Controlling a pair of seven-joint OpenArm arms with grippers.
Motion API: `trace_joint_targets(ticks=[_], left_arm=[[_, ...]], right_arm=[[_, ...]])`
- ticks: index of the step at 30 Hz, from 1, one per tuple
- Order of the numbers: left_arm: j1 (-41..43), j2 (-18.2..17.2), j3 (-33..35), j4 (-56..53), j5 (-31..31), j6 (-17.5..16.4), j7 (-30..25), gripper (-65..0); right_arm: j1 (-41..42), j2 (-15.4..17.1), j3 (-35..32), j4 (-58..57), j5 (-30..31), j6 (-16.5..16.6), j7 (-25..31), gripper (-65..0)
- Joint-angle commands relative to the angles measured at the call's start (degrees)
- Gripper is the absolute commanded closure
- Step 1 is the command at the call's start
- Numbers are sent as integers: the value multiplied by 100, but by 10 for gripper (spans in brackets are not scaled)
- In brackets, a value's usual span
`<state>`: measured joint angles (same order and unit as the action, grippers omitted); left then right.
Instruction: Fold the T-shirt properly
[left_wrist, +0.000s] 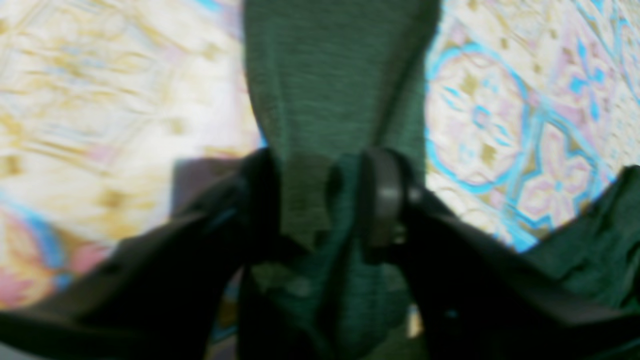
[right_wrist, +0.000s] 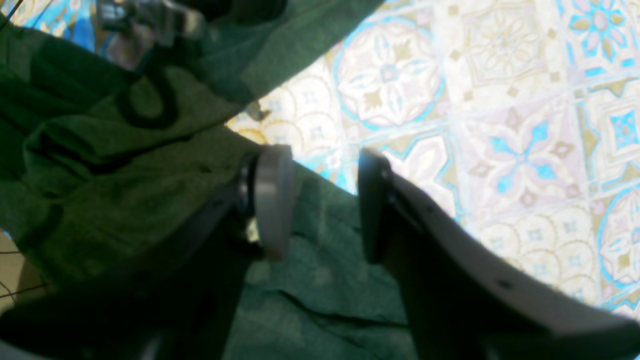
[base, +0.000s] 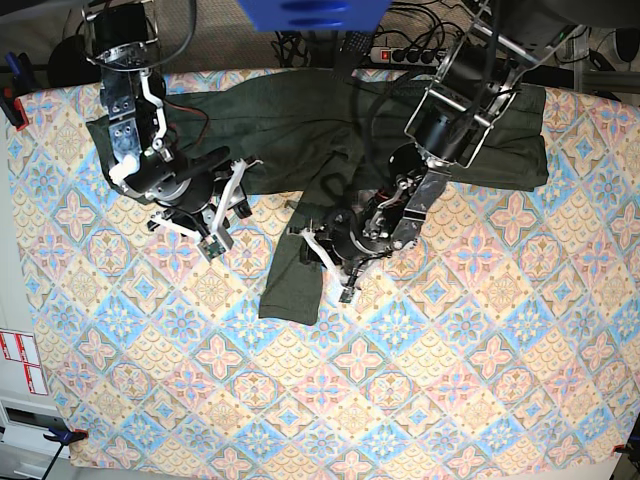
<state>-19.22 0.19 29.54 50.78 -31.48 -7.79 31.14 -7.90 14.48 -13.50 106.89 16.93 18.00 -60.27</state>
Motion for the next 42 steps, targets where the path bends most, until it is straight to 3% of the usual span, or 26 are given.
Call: trace_joint_targets(ticks=[1, 5, 7, 12, 17, 29, 42], left_arm=[[-60, 30, -5, -45, -30, -8, 152, -152], [-60, 12, -5, -72, -30, -34, 144, -29], [-60, -14, -31, -28, -47, -34, 135, 0], [151, -331, -119, 781, -47, -8, 135, 0], [687, -621, -919, 1924, 6, 1, 188, 0], [2762, -1746, -2070, 4772, 14, 1, 188, 0], [4801, -2071, -3670, 6513, 14, -8, 188, 0]], right_arm=[[56, 42, 27, 120, 52, 15, 89, -217], [-49, 42, 27, 155, 52, 15, 97, -217], [-49, 42, 27, 199, 52, 15, 97, -217], [-49, 42, 27, 216, 52, 15, 97, -217], [-49, 42, 27, 216, 52, 15, 97, -217], [-49, 42, 27, 190, 35, 15, 97, -217], [-23, 42, 27, 172, 35, 15, 97, -217]])
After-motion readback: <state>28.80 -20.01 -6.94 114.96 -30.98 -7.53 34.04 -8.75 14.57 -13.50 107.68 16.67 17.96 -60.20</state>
